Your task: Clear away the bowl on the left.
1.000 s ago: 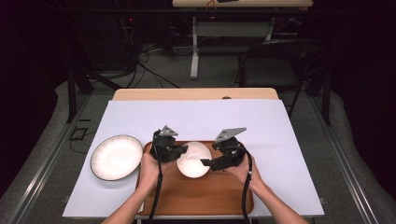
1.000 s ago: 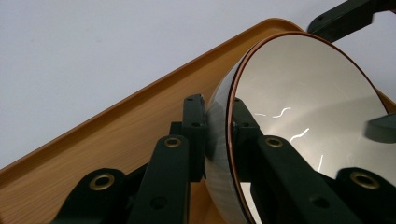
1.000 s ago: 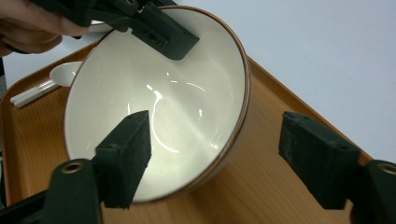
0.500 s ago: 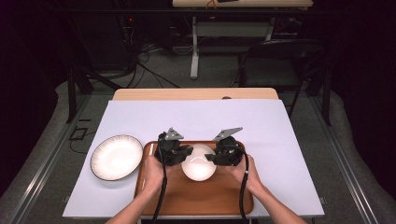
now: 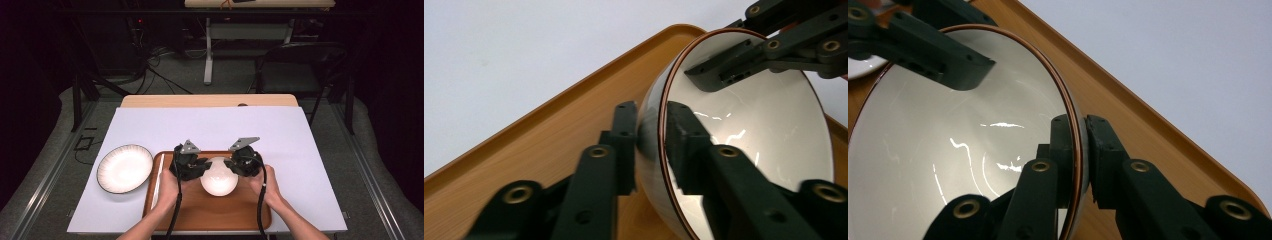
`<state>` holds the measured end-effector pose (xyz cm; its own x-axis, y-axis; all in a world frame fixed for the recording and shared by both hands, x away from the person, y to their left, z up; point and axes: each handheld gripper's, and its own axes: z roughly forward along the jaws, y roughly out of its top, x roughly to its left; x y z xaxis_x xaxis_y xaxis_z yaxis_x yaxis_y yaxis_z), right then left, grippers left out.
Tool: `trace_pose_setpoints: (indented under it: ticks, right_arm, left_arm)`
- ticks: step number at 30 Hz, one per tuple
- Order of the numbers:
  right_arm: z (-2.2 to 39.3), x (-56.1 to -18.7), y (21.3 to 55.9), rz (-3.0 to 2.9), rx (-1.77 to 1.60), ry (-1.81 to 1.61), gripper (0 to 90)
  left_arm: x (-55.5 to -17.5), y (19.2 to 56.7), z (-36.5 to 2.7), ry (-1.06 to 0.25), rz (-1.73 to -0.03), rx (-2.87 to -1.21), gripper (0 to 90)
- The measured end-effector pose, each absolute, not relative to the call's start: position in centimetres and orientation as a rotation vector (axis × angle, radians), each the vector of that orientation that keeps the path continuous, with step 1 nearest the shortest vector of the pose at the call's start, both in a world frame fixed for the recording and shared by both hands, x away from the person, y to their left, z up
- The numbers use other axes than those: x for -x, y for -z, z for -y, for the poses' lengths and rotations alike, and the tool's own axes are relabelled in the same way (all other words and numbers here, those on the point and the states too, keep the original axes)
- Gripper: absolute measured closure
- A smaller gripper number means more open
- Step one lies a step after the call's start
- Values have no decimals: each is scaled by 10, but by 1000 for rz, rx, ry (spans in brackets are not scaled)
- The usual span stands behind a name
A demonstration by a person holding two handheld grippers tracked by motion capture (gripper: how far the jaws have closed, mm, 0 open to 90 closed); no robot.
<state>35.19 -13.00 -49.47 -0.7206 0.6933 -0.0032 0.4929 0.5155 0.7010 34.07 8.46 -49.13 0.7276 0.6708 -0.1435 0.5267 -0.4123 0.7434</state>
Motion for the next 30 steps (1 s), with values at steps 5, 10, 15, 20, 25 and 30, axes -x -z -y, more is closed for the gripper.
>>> trace_pose_setpoints:
  ticks: [5,10,15,20,25,30]
  right_arm:
    - [134,-355,495,-2466,-1026,-995,831]
    - [139,-357,493,-2457,-1040,-989,831]
    - [143,-359,493,-2456,-1049,-977,831]
    - [150,-362,492,-2447,-1076,-977,831]
    - [156,-365,490,-2442,-1097,-977,831]
    - [162,-368,489,-2433,-1121,-978,830]
  left_arm:
    - [-339,486,-91,-244,-903,-2107,483]
    - [-337,480,-105,-257,-898,-2080,297]
    - [-333,475,-117,-283,-897,-2067,184]
    - [-328,474,-131,-306,-904,-2074,153]
    - [-319,476,-149,-329,-922,-2104,125]
    - [-313,477,-163,-352,-939,-2114,94]
